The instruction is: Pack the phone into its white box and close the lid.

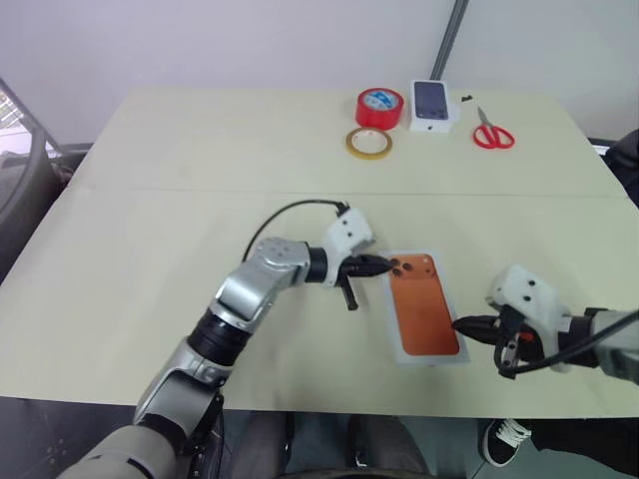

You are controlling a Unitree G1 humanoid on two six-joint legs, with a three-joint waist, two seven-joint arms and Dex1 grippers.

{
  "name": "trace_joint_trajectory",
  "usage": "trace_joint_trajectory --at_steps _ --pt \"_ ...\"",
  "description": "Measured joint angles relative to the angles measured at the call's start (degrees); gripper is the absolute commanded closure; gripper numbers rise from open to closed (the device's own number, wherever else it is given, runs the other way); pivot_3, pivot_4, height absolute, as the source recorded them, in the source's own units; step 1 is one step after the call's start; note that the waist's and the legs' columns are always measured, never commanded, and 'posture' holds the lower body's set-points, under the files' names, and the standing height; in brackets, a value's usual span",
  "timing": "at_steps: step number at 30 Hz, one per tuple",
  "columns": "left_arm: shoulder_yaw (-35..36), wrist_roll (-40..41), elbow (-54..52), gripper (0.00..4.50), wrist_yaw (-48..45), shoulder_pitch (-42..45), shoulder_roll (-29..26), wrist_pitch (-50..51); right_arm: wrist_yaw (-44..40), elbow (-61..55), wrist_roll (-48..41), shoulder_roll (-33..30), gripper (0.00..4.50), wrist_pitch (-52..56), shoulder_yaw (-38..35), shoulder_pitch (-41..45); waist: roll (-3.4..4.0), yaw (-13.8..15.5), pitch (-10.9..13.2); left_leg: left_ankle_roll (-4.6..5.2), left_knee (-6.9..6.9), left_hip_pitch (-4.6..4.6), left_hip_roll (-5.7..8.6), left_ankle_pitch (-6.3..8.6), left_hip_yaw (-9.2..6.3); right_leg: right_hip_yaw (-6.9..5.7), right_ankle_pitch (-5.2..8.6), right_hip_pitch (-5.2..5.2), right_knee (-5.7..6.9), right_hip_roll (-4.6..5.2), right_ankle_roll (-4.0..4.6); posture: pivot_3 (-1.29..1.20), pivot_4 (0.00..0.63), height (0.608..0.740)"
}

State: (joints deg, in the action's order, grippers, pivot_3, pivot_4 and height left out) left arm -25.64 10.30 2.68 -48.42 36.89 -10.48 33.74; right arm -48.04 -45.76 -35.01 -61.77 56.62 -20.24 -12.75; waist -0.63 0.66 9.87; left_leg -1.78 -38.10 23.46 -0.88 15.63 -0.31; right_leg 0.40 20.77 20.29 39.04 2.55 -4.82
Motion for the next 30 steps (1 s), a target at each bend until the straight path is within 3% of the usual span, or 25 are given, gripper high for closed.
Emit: trace_joint_trajectory --at_steps 6,11,16,23,30 --pt "-2.96 -3.46 2.24 4.5 -0.79 1.43 0.04 -2.7 4.39 -1.96 3.44 0.21 4.45 -0.91 5.38 -2.3 -0.04 0.05 -0.03 0.0 -0.01 0.0 0.01 0.0 0.01 0.02 0.0 -0.02 -0.01 0.01 0.0 0.0 0.15 0.74" --pt "-1.12 -2.75 1.3 4.5 -1.36 0.27 -1.32 -3.3 7.69 -1.54 3.47 4.11 4.45 -0.77 5.53 1.17 -0.11 -0.21 -0.09 -0.01 0.0 -0.06 -0.04 -0.01 0.01 0.05 0.0 -0.01 0.02 -0.03 0.0 0.0 0.15 0.74" --pt "9.57 2.0 -2.25 4.5 -0.69 -2.23 -5.56 -3.22 11.37 2.7 4.99 9.17 4.45 -6.25 1.49 8.11 -0.1 -0.18 -0.09 -0.05 0.01 -0.03 -0.04 -0.03 0.01 0.05 0.0 0.04 0.04 0.01 0.0 0.0 0.15 0.74" --pt "27.57 6.6 -4.43 4.5 -1.57 -12.32 -20.31 -6.14 12.18 15.38 3.68 14.64 4.45 -9.86 -2.72 16.23 -0.08 -0.41 -0.07 -0.06 0.08 -0.05 -0.06 -0.03 0.03 0.05 0.0 0.06 0.03 0.05 0.0 0.0 0.15 0.74" --pt "37.06 9.13 -3.07 4.5 -1.22 -19.45 -24.42 -9.05 10.08 22.2 4.38 14.85 4.45 -13.6 -1.1 18.12 -0.08 0.04 -0.07 -0.03 0.06 -0.02 -0.02 -0.02 0.04 0.02 0.0 0.05 0.03 0.15 0.0 0.0 0.15 0.74"
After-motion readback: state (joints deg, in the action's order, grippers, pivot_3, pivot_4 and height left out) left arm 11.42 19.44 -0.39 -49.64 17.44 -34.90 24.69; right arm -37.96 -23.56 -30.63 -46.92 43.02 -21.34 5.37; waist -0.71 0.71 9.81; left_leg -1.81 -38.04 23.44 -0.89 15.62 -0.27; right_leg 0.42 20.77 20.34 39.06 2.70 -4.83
